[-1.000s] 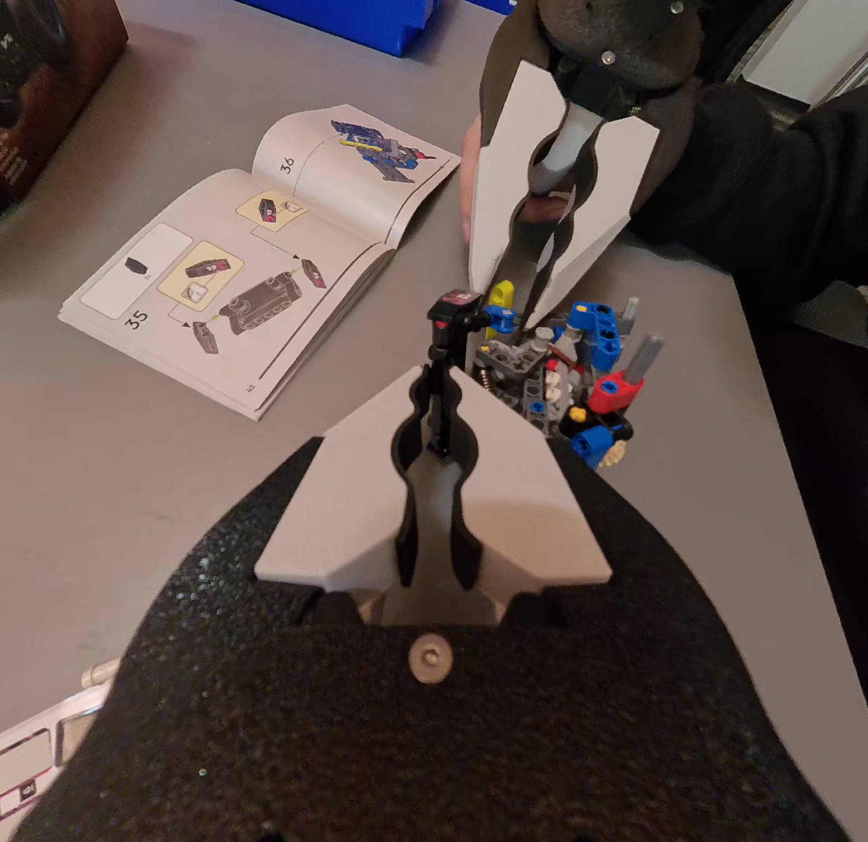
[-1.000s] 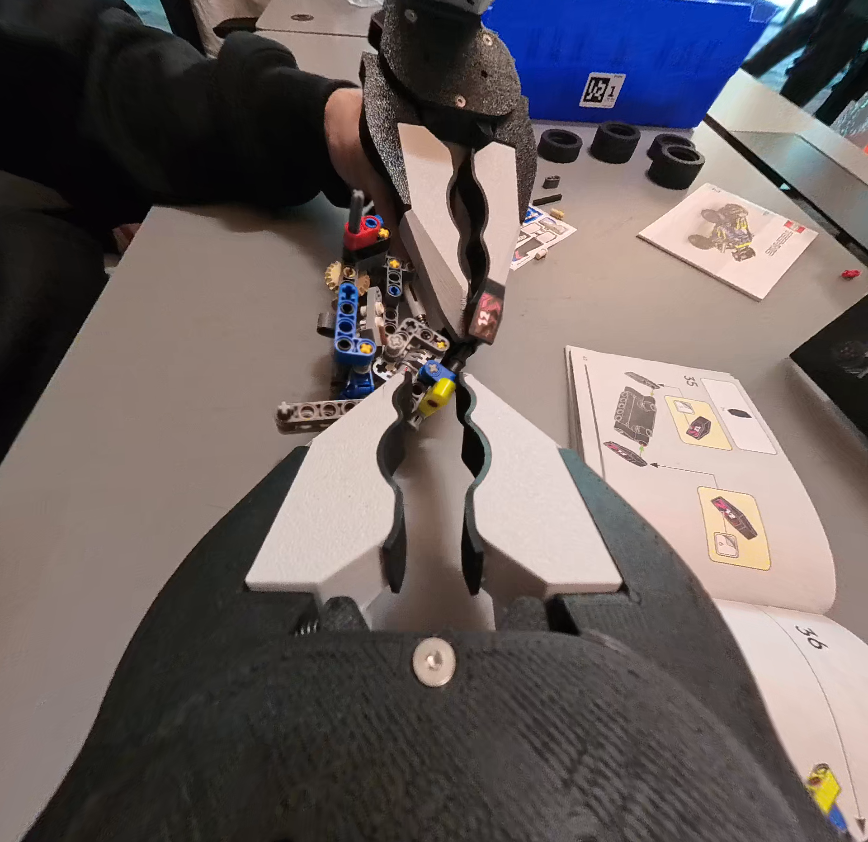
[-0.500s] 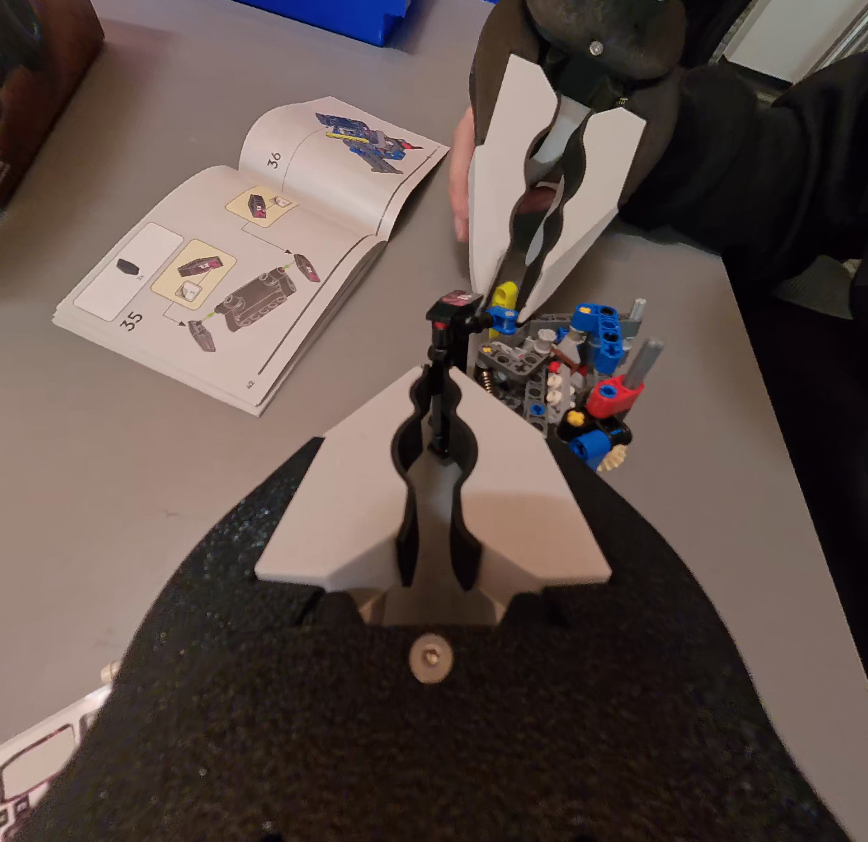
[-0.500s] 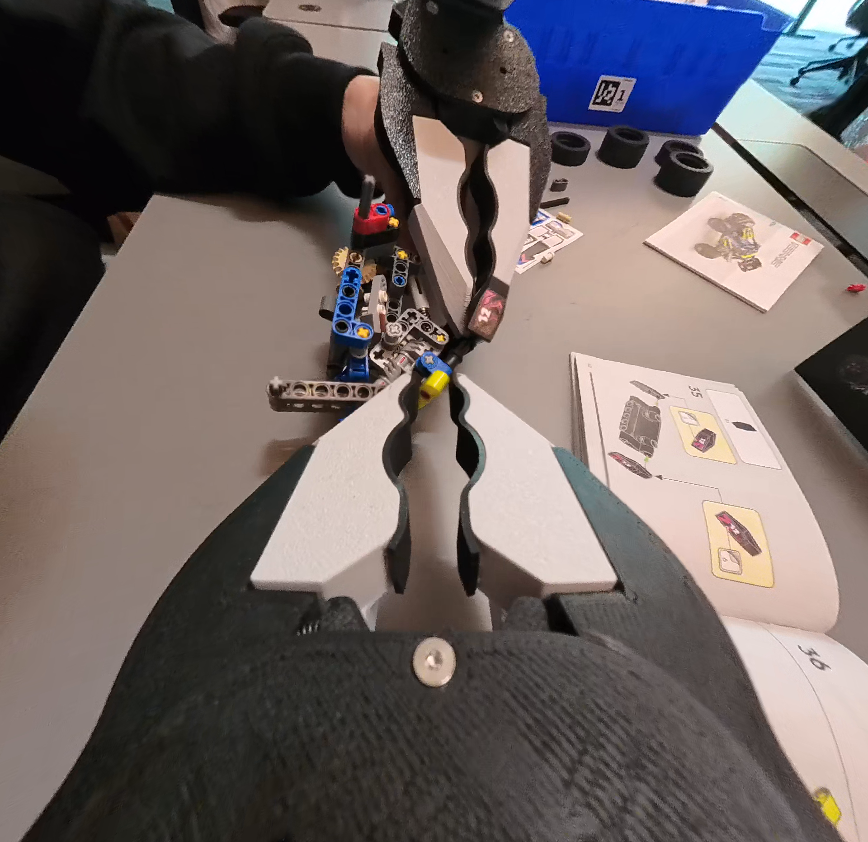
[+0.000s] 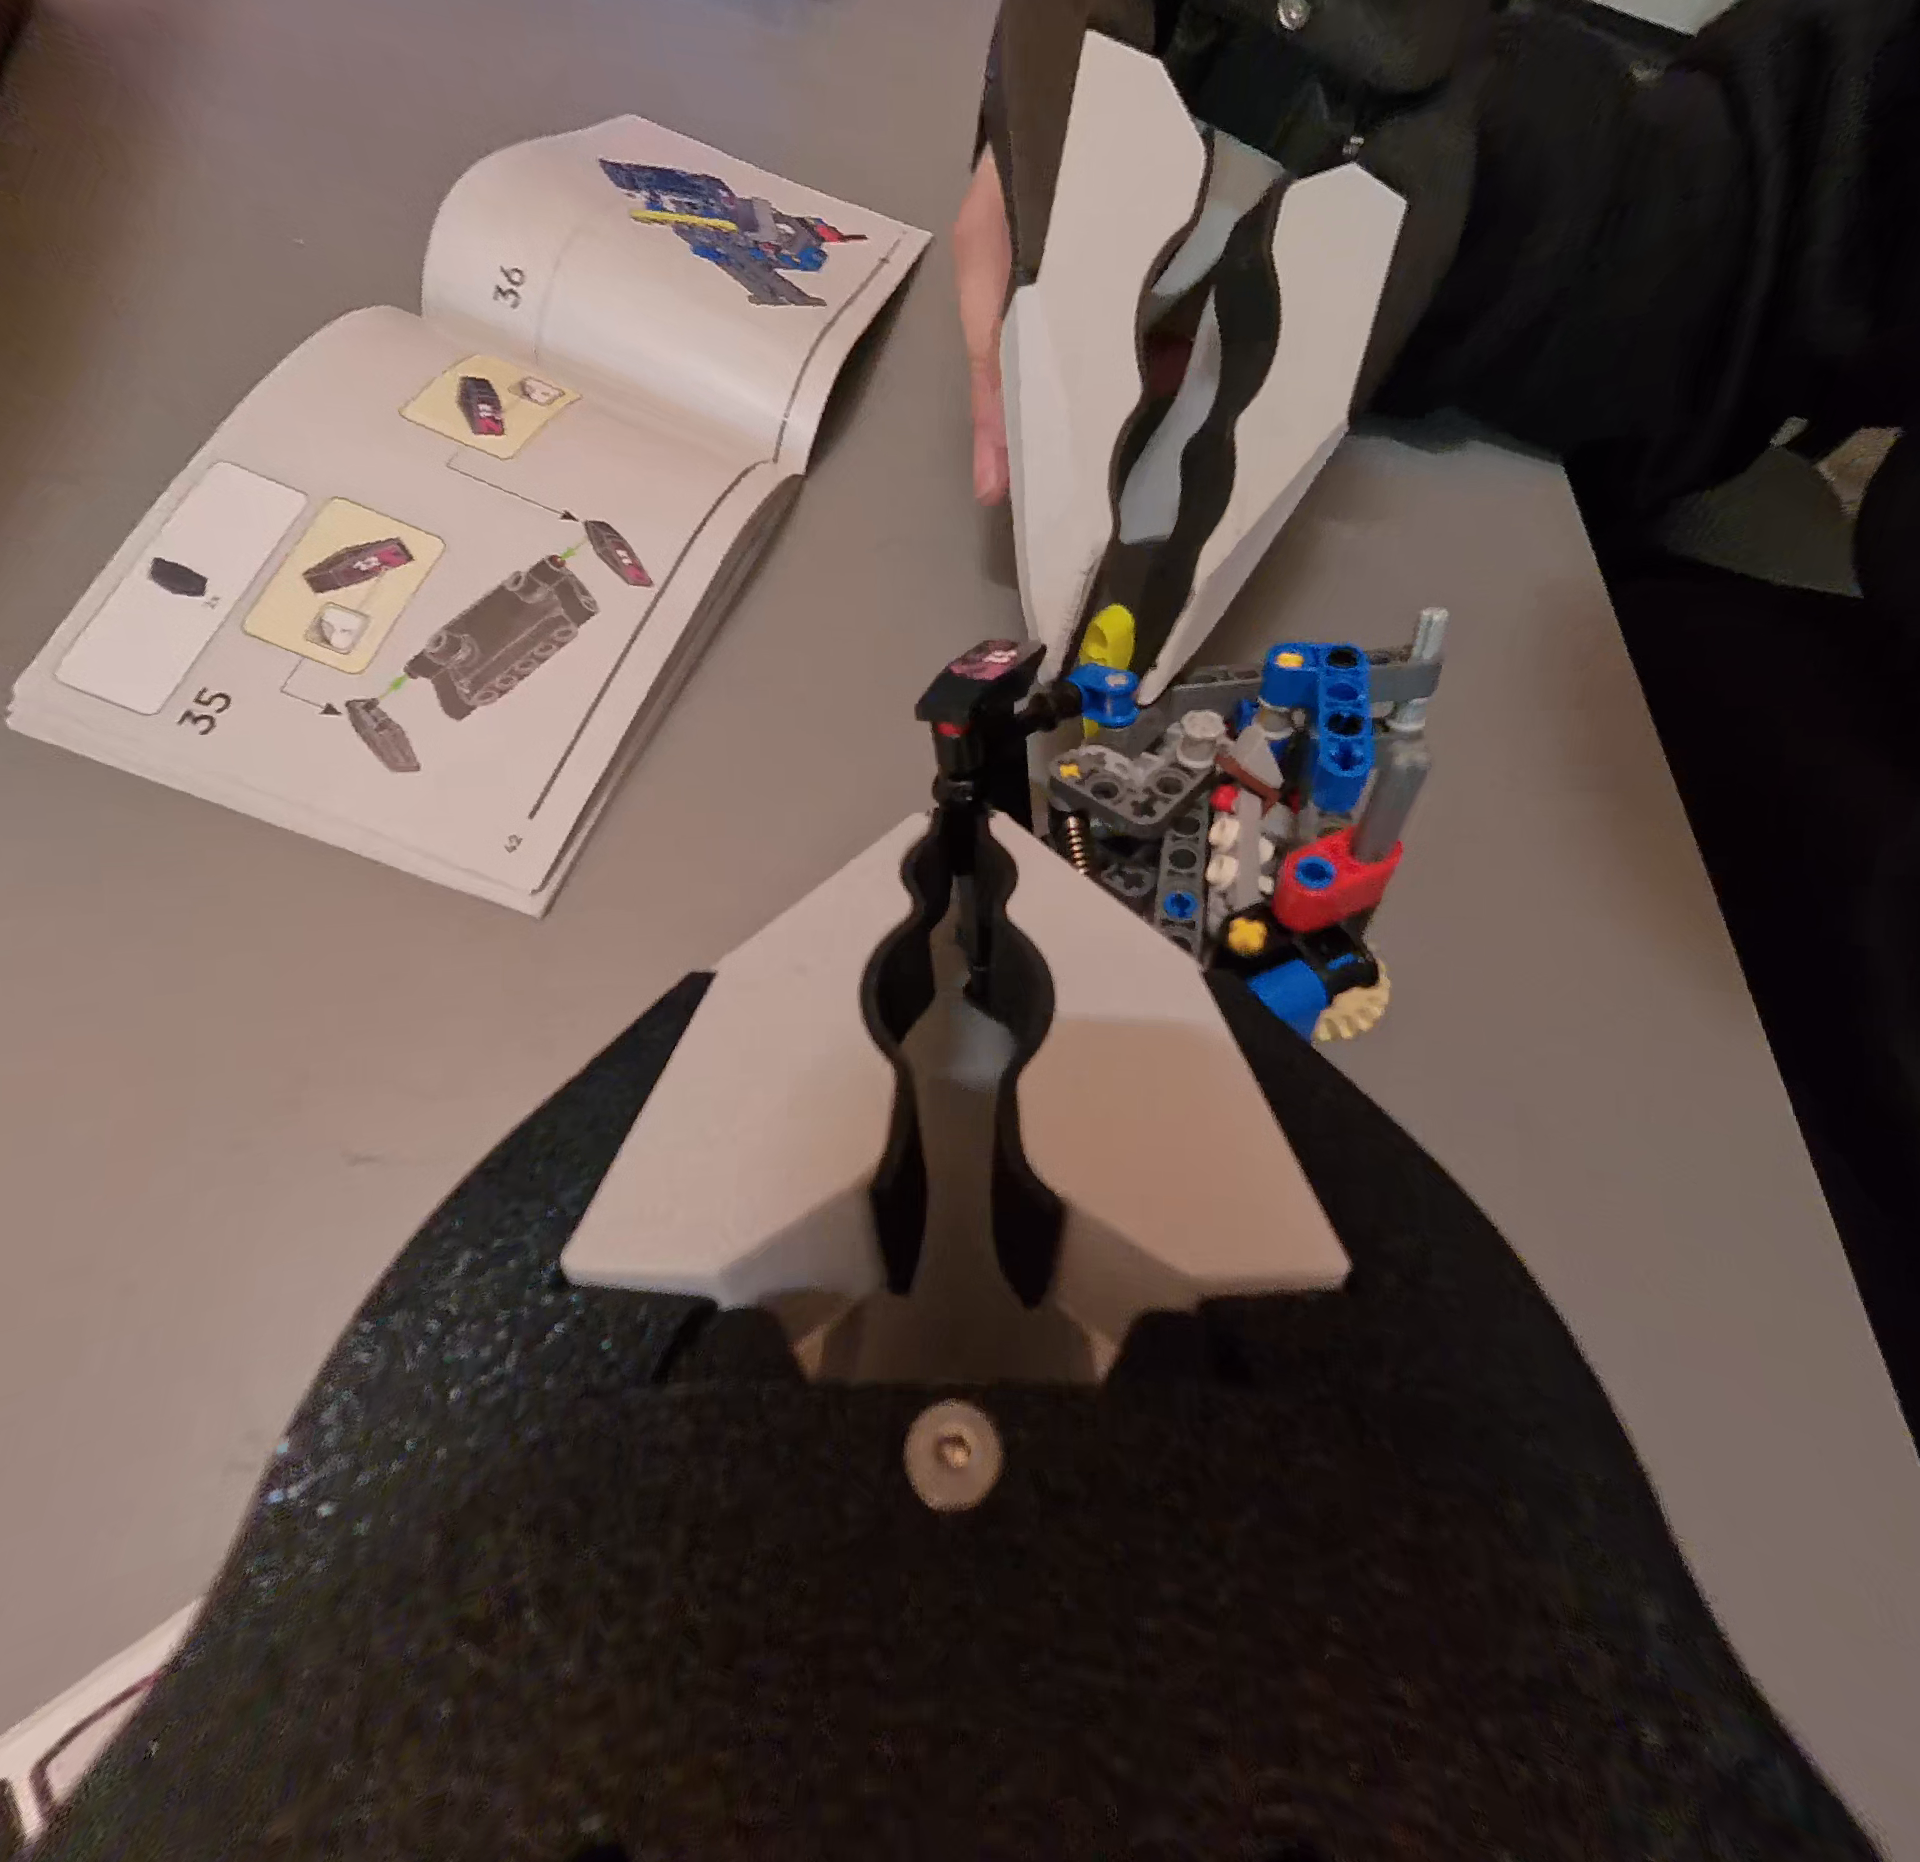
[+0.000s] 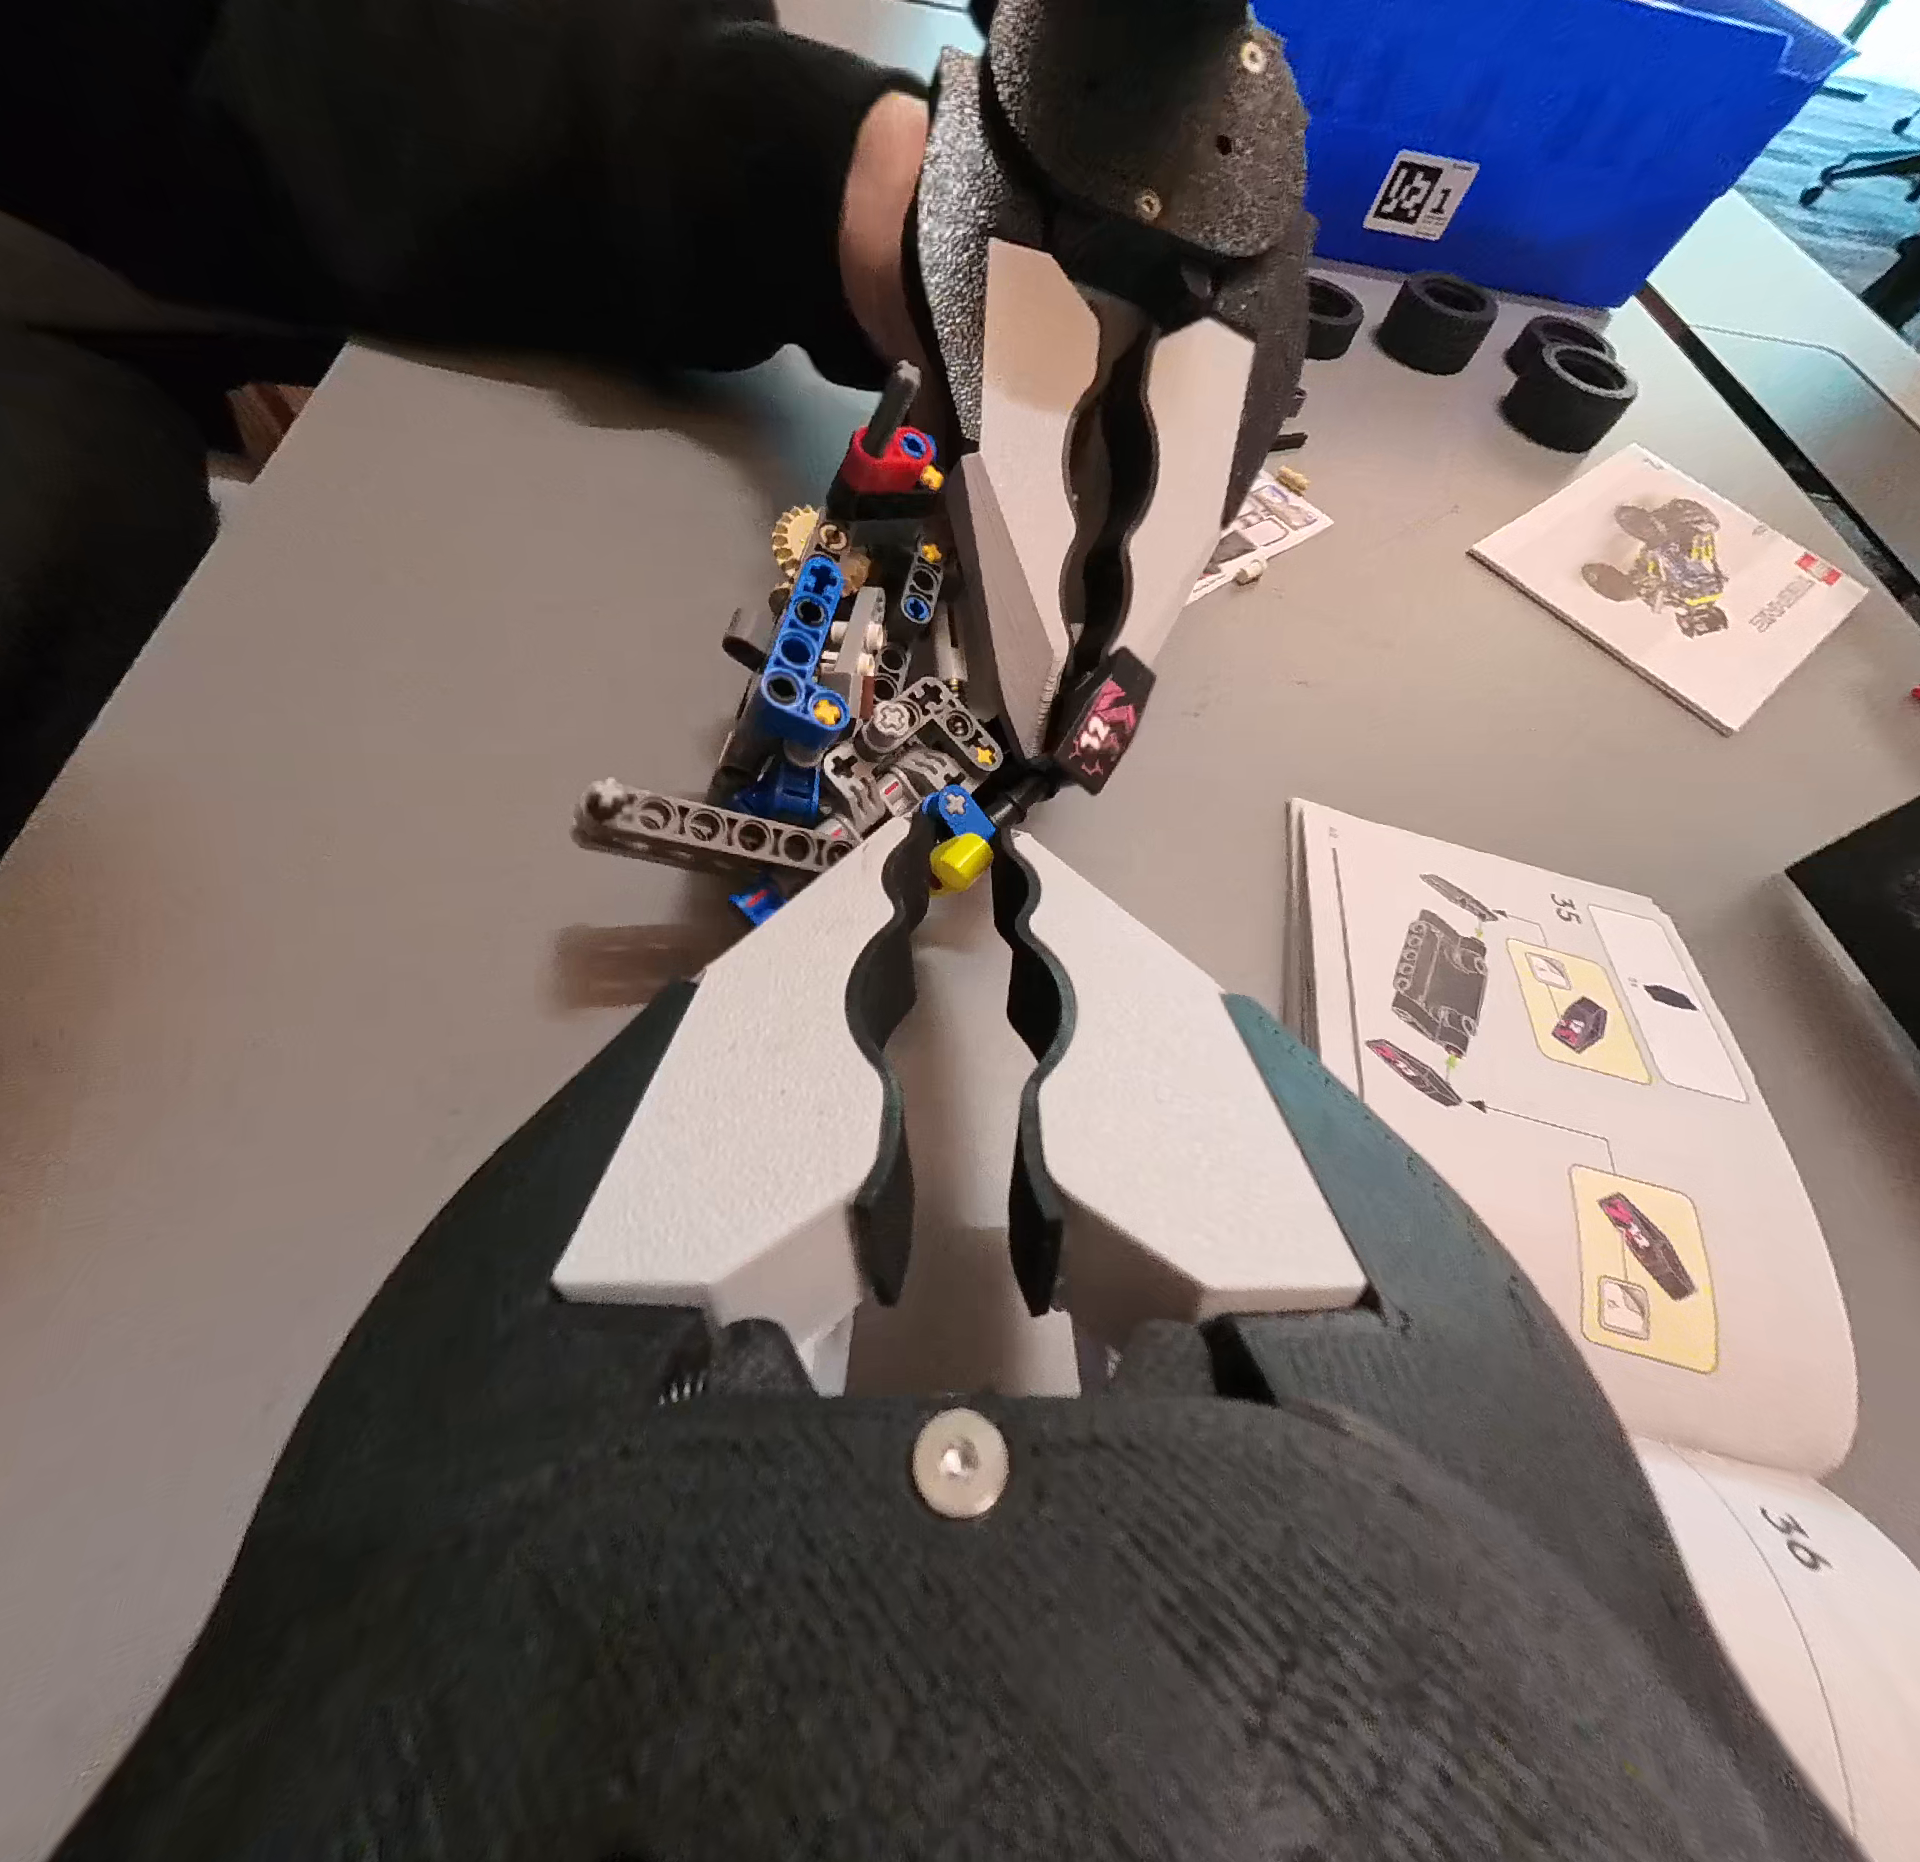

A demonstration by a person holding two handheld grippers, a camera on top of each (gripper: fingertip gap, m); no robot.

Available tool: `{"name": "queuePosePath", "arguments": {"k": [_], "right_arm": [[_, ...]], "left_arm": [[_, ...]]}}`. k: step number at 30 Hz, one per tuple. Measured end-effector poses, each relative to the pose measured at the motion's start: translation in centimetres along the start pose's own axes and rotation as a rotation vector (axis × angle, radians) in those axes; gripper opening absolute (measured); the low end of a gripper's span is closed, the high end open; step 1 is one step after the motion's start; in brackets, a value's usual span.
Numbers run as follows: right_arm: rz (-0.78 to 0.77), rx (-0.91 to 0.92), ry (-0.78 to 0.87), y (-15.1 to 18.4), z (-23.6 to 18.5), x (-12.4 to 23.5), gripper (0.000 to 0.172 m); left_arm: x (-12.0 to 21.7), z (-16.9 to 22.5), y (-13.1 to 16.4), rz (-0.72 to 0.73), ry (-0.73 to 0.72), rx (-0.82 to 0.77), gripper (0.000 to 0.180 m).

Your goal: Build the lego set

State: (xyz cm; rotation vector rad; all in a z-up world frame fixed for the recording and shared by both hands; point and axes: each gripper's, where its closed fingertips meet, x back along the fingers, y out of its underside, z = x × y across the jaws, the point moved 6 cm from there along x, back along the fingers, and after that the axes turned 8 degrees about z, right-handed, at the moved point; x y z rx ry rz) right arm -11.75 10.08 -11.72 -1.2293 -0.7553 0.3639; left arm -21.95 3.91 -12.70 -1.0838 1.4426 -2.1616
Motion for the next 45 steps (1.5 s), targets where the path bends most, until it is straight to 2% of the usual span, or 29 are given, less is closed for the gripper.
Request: {"name": "queuePosePath", "arguments": {"k": [5, 34, 38, 41, 44, 45], "right_arm": [[-0.001, -0.001, -0.057, 0.1, 0.2, -0.1, 0.008], [0.019, 0.077, -0.092, 0.0, -0.4, 0.0, 0.008], [0.019, 0.038, -0.055, -0.1, 0.3, -0.1, 0.008], [0.018, 0.025, -0.031, -0.1, 0.6, -0.2, 0.009], [0.022, 0.017, -0.025, -0.1, 0.8, -0.1, 0.008], [0.021, 0.017, -0.023, -0.1, 0.8, -0.1, 0.008]], "left_arm": [[0.0, 0.0, 0.2, -0.024, 0.036, 0.012, 0.000], [-0.1, 0.9, 0.1, -0.004, 0.042, -0.006, 0.000], [0.3, 0.2, 0.2, 0.021, 0.015, 0.075, 0.001], [0.9, -0.3, 0.1, 0.035, -0.065, 0.073, 0.017], [3.1, 0.0, -0.8, 0.051, -0.126, -0.013, 0.013], [3.8, 0.1, -1.1, 0.053, -0.146, -0.048, 0.000]]}}
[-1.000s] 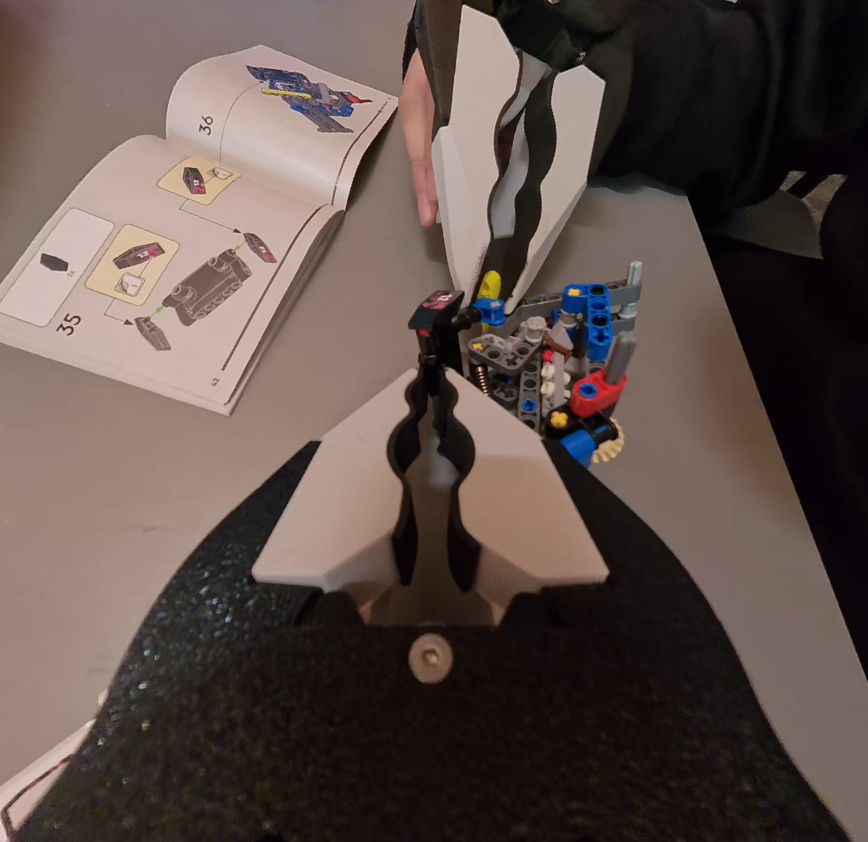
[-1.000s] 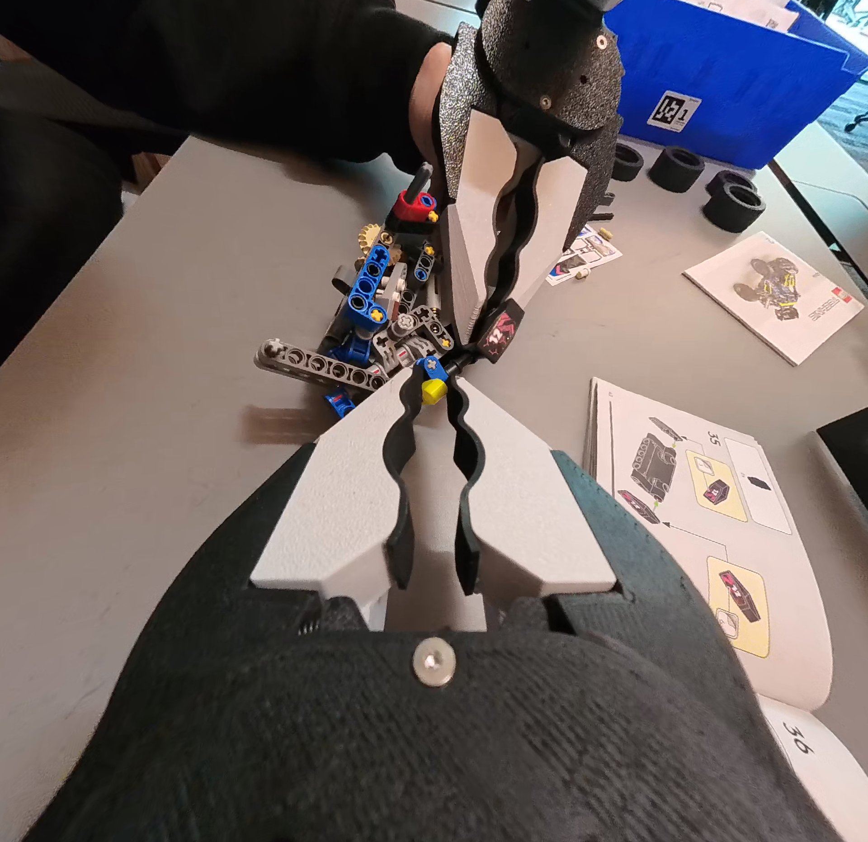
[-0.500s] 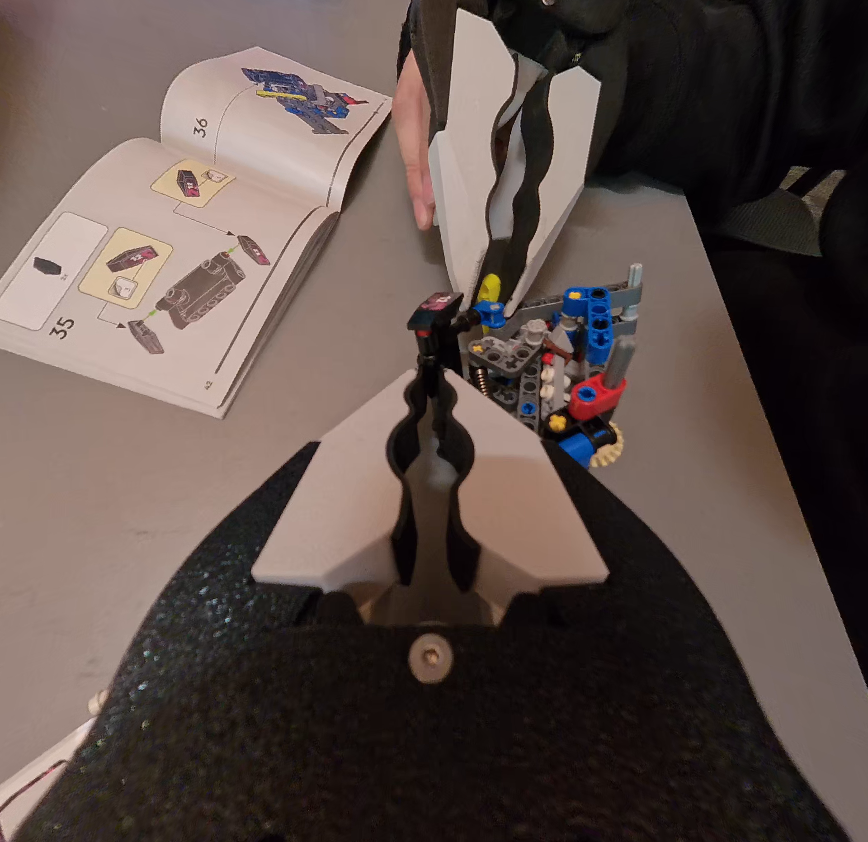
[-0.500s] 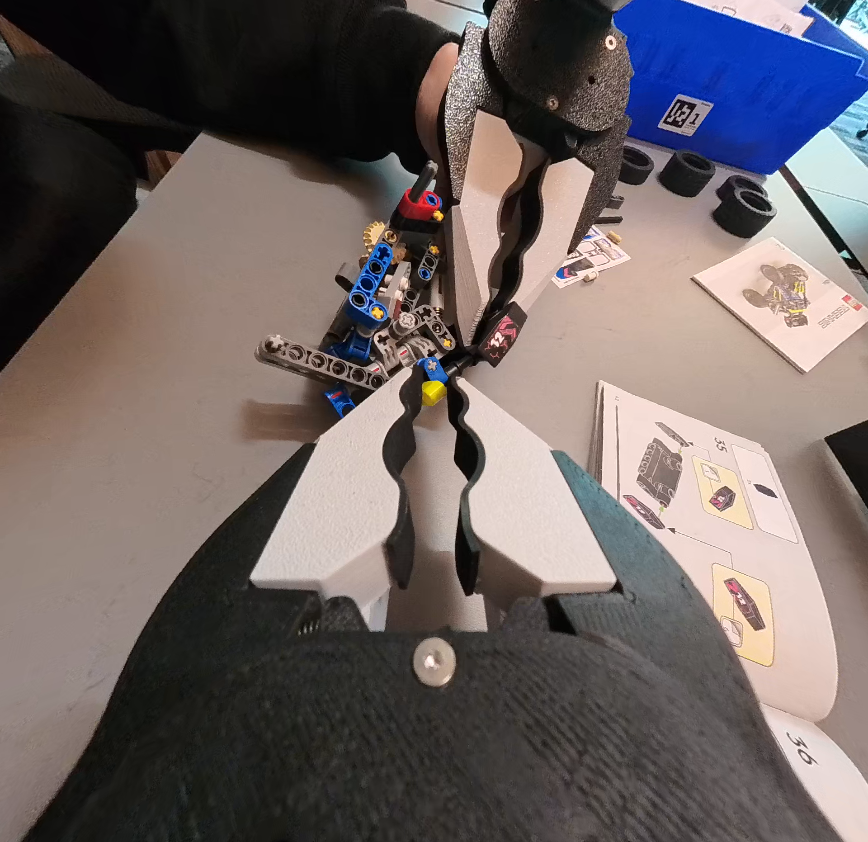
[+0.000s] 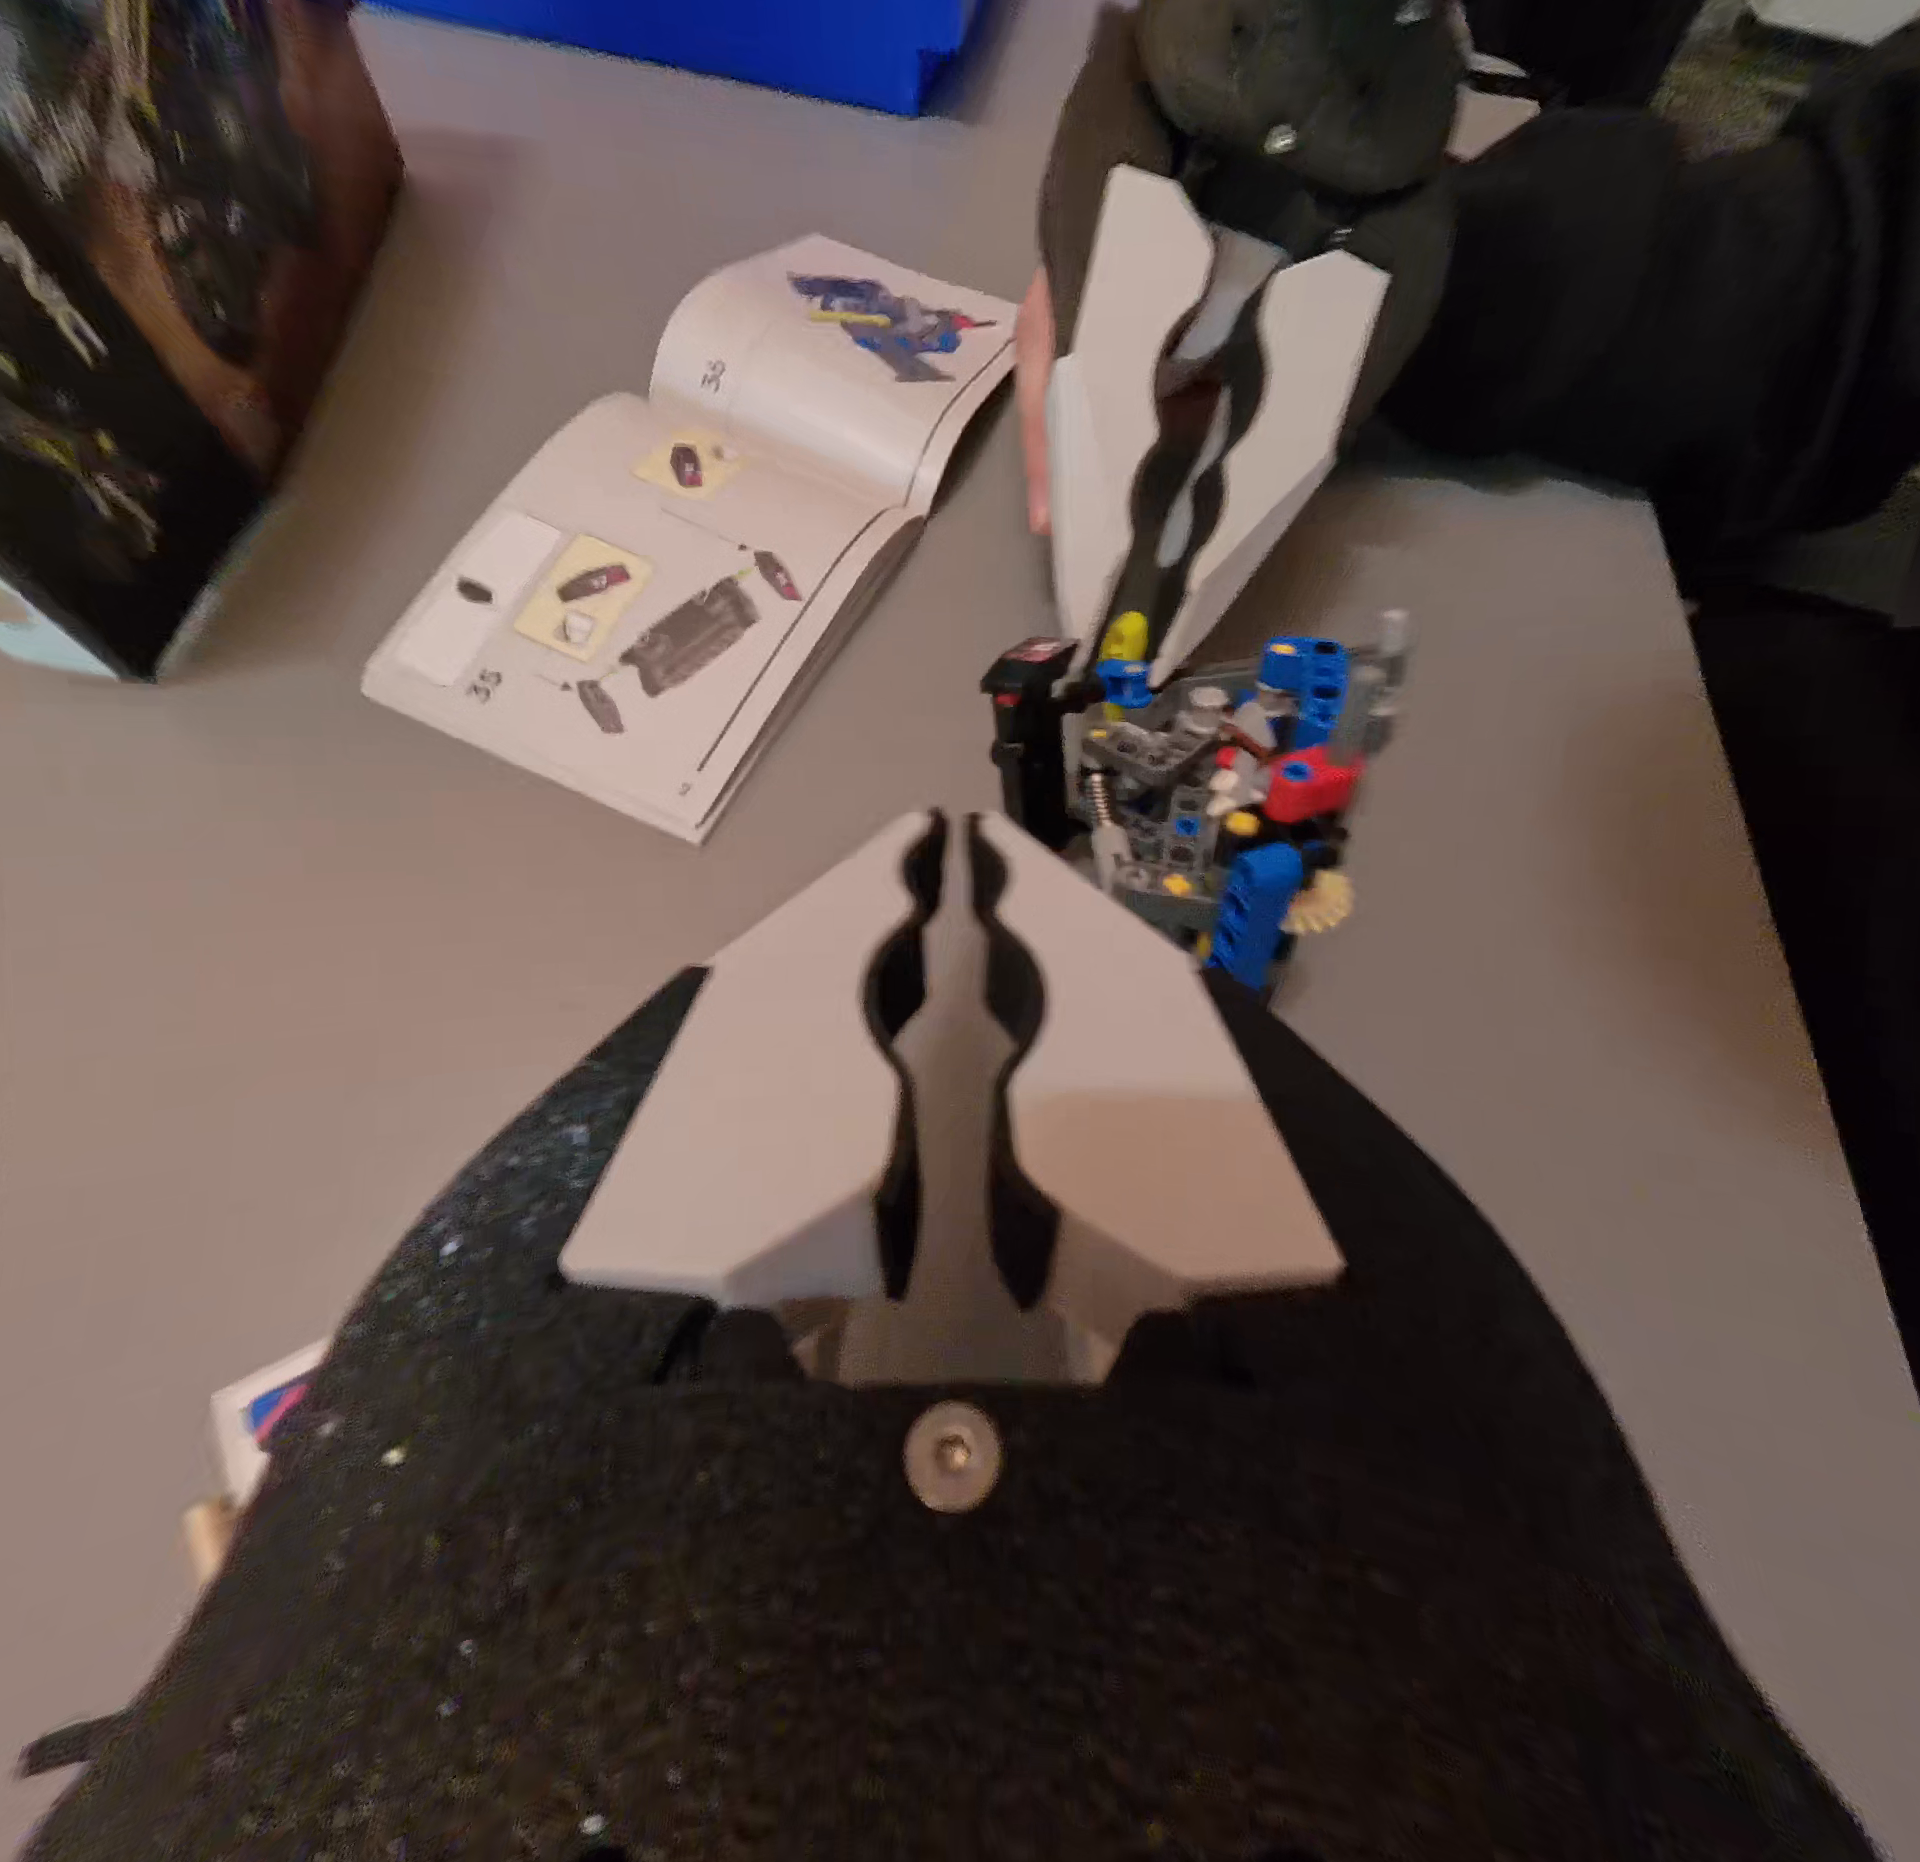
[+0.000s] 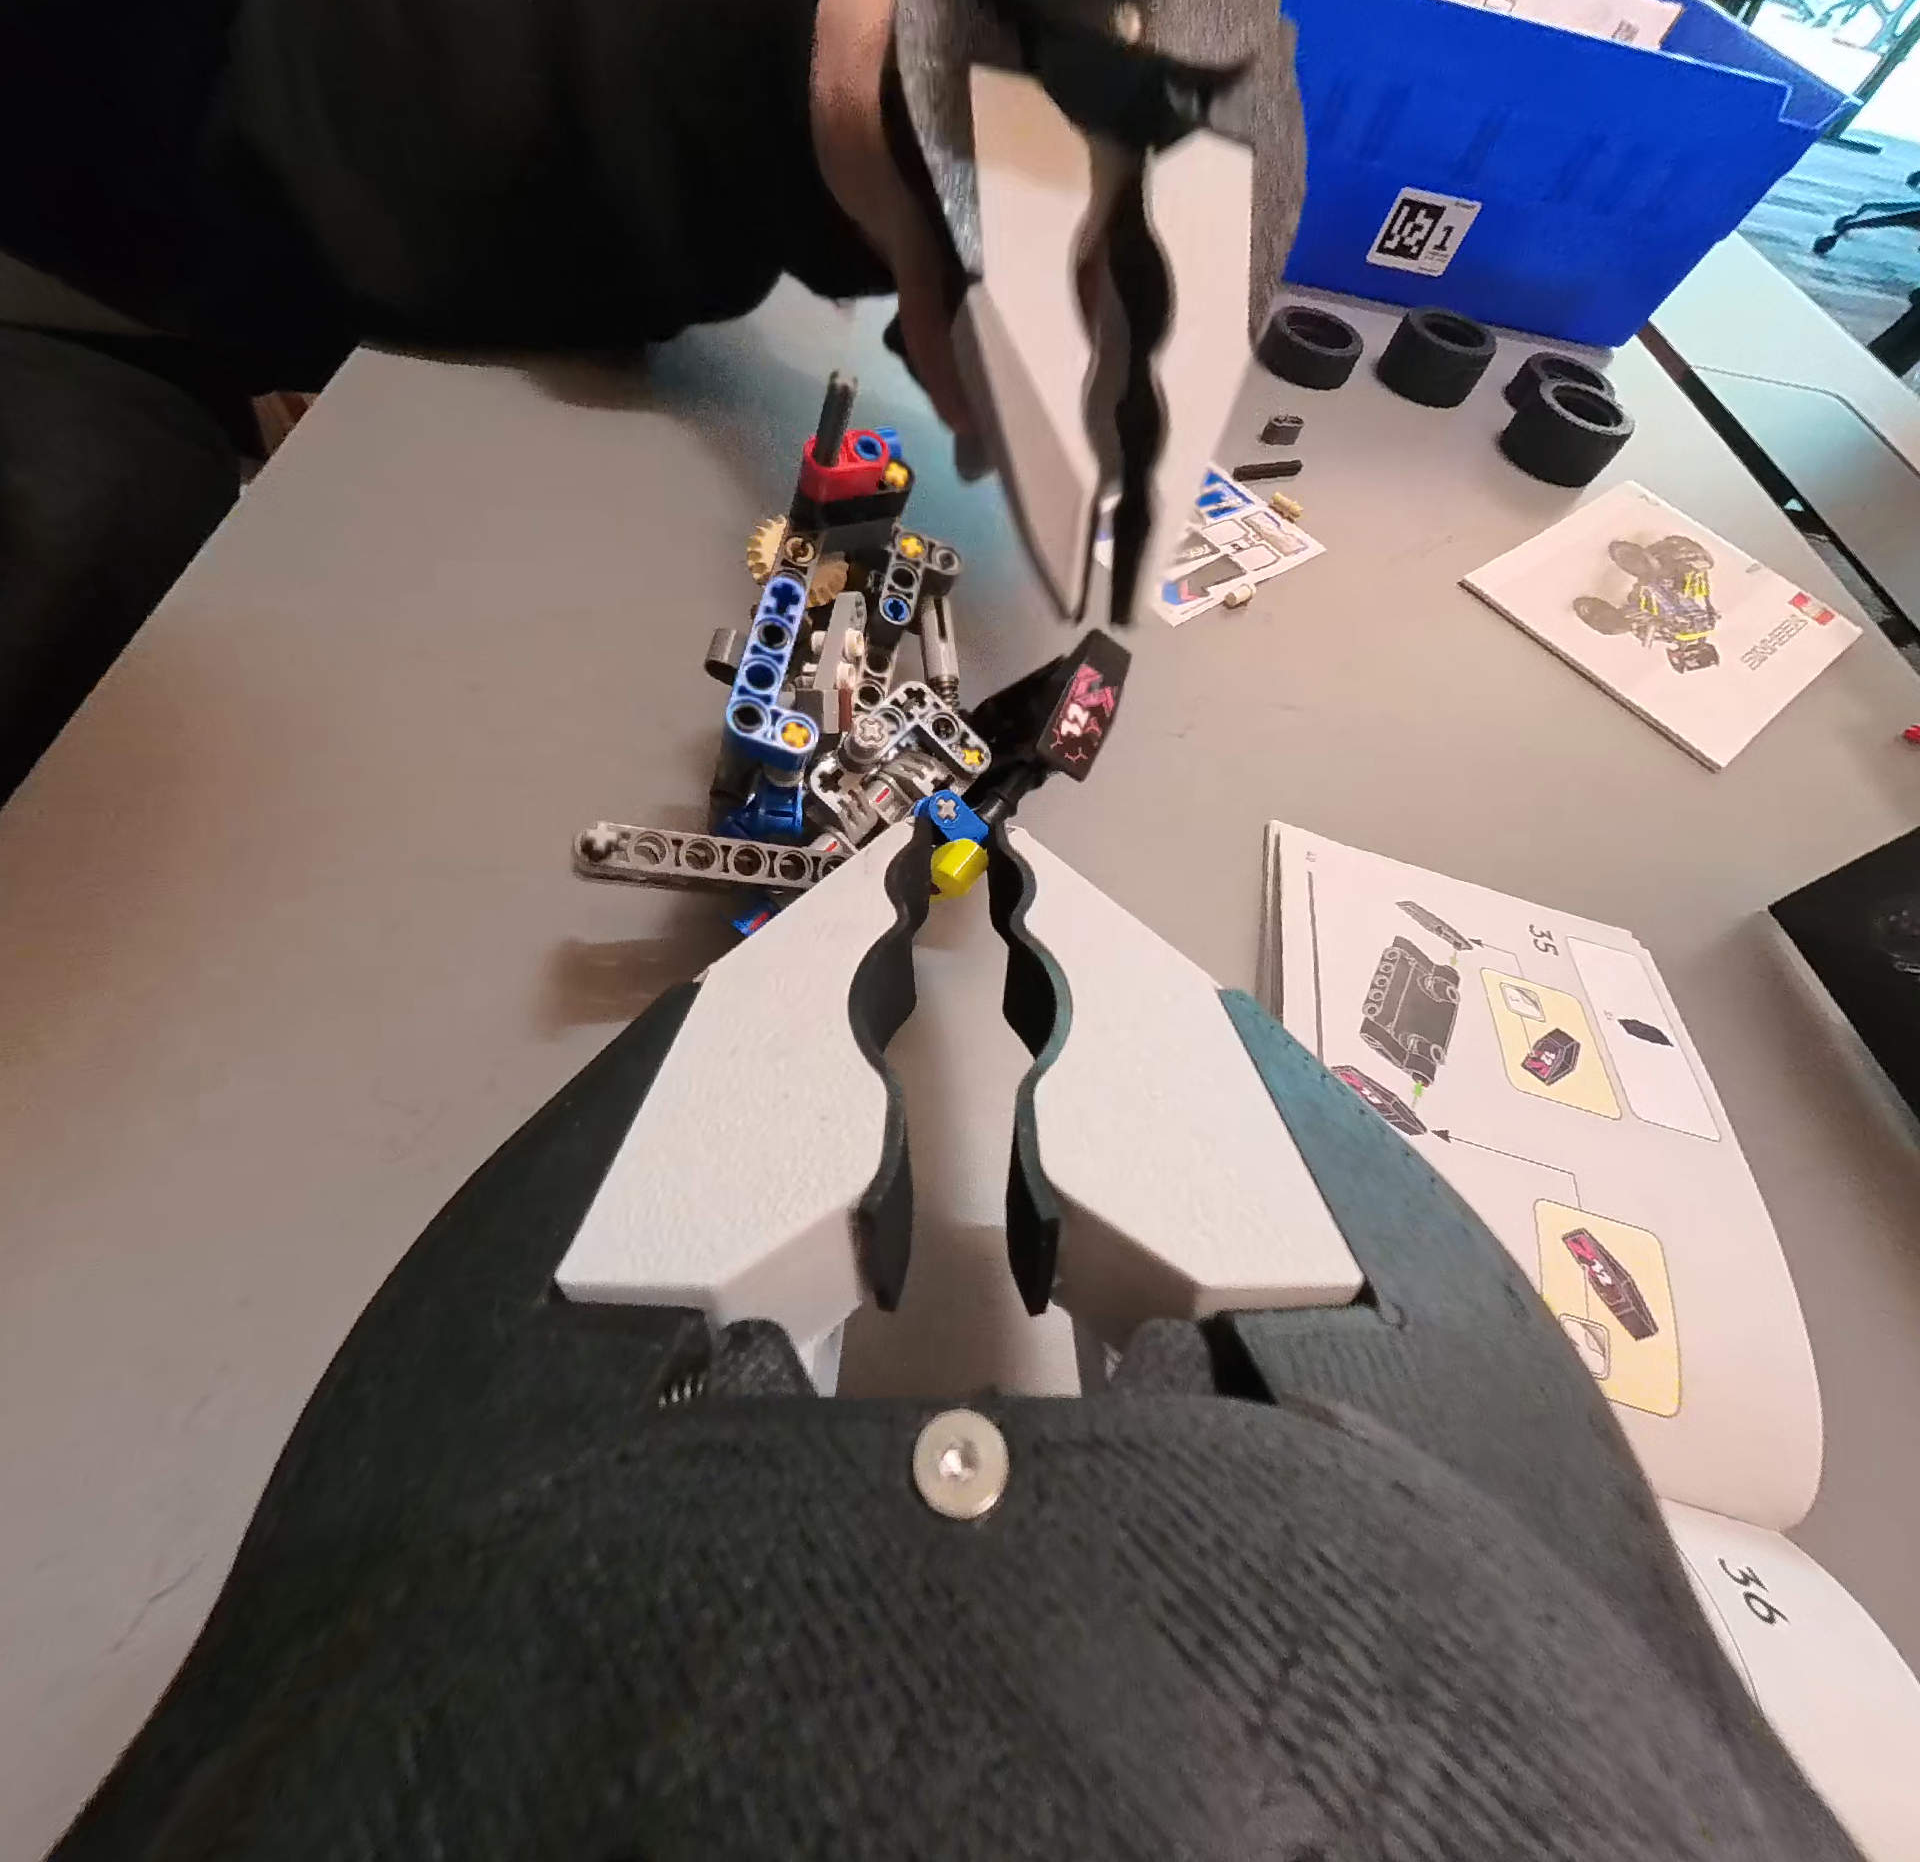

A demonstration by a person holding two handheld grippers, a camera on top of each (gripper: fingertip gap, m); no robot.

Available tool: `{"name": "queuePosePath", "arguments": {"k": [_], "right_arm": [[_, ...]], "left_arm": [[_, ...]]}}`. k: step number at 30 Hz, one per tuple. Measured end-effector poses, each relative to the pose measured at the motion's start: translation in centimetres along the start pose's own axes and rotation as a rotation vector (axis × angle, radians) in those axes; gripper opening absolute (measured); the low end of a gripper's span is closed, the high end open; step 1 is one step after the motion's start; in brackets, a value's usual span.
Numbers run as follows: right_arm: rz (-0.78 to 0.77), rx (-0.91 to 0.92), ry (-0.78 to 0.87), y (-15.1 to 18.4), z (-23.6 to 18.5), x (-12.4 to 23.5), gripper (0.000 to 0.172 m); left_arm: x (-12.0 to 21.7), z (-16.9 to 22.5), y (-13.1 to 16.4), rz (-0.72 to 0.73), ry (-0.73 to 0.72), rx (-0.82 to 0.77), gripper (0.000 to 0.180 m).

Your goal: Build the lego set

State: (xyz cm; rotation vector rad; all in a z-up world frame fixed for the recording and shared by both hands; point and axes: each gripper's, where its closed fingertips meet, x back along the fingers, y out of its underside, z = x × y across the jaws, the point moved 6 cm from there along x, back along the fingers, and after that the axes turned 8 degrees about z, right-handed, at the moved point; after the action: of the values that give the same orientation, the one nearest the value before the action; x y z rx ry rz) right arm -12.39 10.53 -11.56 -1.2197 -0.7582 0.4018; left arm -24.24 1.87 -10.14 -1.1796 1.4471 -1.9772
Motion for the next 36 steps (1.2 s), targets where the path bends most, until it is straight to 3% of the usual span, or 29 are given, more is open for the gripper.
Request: {"name": "queuePosePath", "arguments": {"k": [4, 8, 10, 13, 22, 25, 28, 31, 33, 36], "right_arm": [[-0.004, -0.031, -0.012, 0.0, 0.2, 0.0, 0.008], [-0.010, -0.061, -0.020, 0.1, 0.4, -0.1, 0.008], [-0.014, -0.087, -0.029, 0.1, 0.6, -0.1, 0.008], [-0.022, -0.118, -0.017, 0.2, 1.0, -0.2, 0.008], [-0.038, -0.203, -0.049, 0.5, 1.5, -0.4, 0.008], [-0.040, -0.231, -0.035, 0.6, 1.9, -0.4, 0.008], [-0.037, -0.231, 0.034, 0.6, 2.3, -0.3, 0.008], [-0.030, -0.248, 0.086, 0.5, 2.4, -0.1, 0.008], [-0.028, -0.244, 0.124, 0.4, 2.2, -0.1, 0.008], [-0.024, -0.244, 0.171, 0.2, 1.9, -0.3, 0.008]], "left_arm": [[0.4, 1.8, -2.3, 0.068, 0.059, -0.112, 0.000], [-1.4, 2.1, -1.7, -0.182, -0.043, -0.417, 0.000], [-2.1, 2.0, -1.5, -0.284, -0.078, -0.495, 0.000], [-2.3, 1.5, -2.3, -0.304, -0.044, -0.494, 0.000], [-4.0, 0.7, -2.4, -0.580, 0.239, -0.795, 0.000], [-4.2, 0.2, -2.8, -0.628, 0.249, -0.599, 0.000], [-3.1, -0.3, -4.8, -0.535, 0.095, -0.314, 0.001], [-1.8, 1.2, -7.1, -0.319, -0.077, -0.006, 0.022], [-1.9, 3.2, -7.3, -0.210, -0.106, 0.124, 0.041], [-3.0, 4.9, -5.7, -0.247, -0.160, 0.219, 0.067]]}}
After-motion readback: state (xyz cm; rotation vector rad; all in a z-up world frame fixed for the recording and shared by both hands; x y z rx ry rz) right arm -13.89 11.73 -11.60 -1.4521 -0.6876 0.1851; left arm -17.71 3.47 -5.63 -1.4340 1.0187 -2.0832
